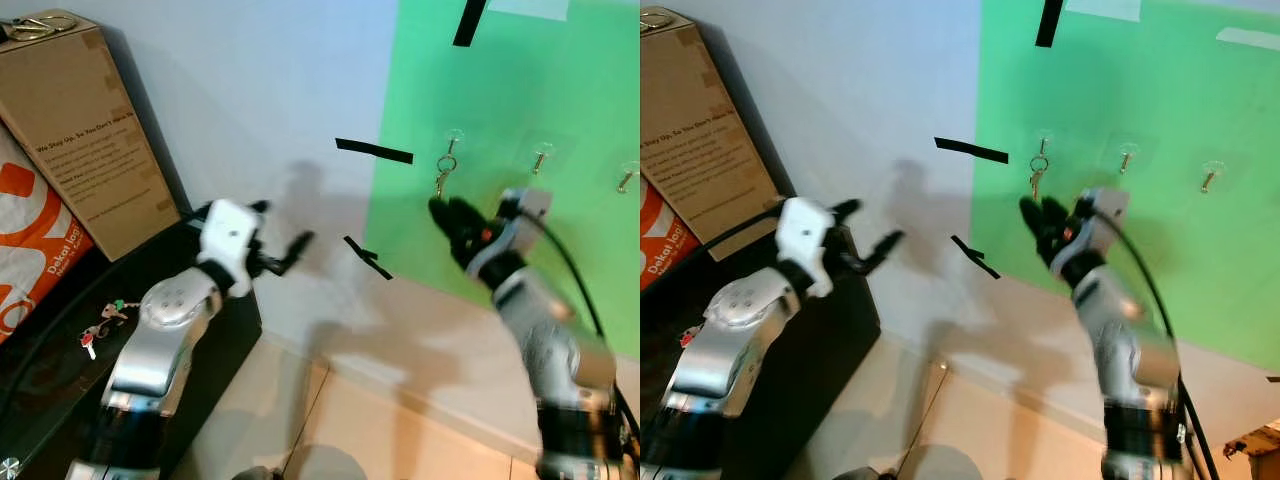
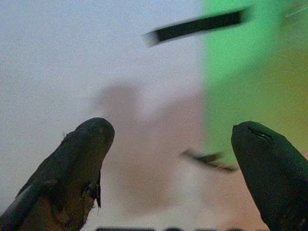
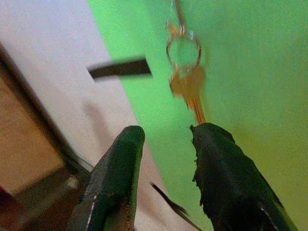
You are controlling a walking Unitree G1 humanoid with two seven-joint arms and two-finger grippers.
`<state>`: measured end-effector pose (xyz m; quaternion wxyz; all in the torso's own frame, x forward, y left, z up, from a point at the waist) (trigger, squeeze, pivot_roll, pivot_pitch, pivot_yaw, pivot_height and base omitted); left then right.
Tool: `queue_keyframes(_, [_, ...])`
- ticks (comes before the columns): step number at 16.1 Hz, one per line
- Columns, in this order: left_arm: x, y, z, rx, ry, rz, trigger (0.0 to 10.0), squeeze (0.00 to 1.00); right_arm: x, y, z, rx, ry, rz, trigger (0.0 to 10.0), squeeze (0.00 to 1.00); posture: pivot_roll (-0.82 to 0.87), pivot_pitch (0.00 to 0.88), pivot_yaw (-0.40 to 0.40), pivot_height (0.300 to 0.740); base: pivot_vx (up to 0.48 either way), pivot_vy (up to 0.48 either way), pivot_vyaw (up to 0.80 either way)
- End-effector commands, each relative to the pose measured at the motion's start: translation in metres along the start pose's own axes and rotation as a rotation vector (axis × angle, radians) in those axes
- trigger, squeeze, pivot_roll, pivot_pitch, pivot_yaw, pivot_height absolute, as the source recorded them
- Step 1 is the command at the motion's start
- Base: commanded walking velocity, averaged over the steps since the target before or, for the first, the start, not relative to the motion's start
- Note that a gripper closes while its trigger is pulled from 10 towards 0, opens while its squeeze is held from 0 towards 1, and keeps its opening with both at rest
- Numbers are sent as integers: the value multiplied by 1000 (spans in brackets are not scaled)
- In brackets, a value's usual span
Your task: Hang keys on a hook
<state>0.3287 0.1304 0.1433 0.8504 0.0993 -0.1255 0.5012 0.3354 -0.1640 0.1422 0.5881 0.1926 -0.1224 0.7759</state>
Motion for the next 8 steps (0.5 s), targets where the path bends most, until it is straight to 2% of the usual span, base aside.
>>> queue_keyframes(1, [16,10,-15,80,-27,113,10000,0,7,2,-14,35,54,-28,10000,1000,-78,0,52,740,0,0,800])
queue_keyframes(3, [25,17,-26,147,-44,188,10000,0,11,3,-30,81,130,-23,10000,1000,-79,0,53,740,0,0,800])
queue_keyframes(5, [20,26,-36,181,-42,197,10000,0,11,5,-43,110,100,-50,10000,1000,-72,0,50,740,0,0,800])
queue_keyframes(6, [15,29,-39,188,-60,189,10000,0,9,6,-46,122,128,-86,10000,1000,-69,0,50,740,0,0,800])
queue_keyframes(7, [12,30,-41,193,-68,197,10000,0,9,7,-53,155,91,-112,10000,1000,-67,0,50,740,0,0,800])
queue_keyframes(8, [11,30,-42,195,-69,211,10000,0,9,8,-54,157,102,-110,10000,1000,-68,0,52,740,0,0,800])
Point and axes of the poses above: a point about 5 cm out from each wrist's last joint towards the gripper, its own y axis pointing back from the gripper into the wrist, its own z axis along the axis of the wrist's last joint, x = y × z, the point moved 4 cm from there along -y, pointing out of the wrist towards the gripper, and after that the axes turned 9 degrees about -y, right-handed, at the moved point
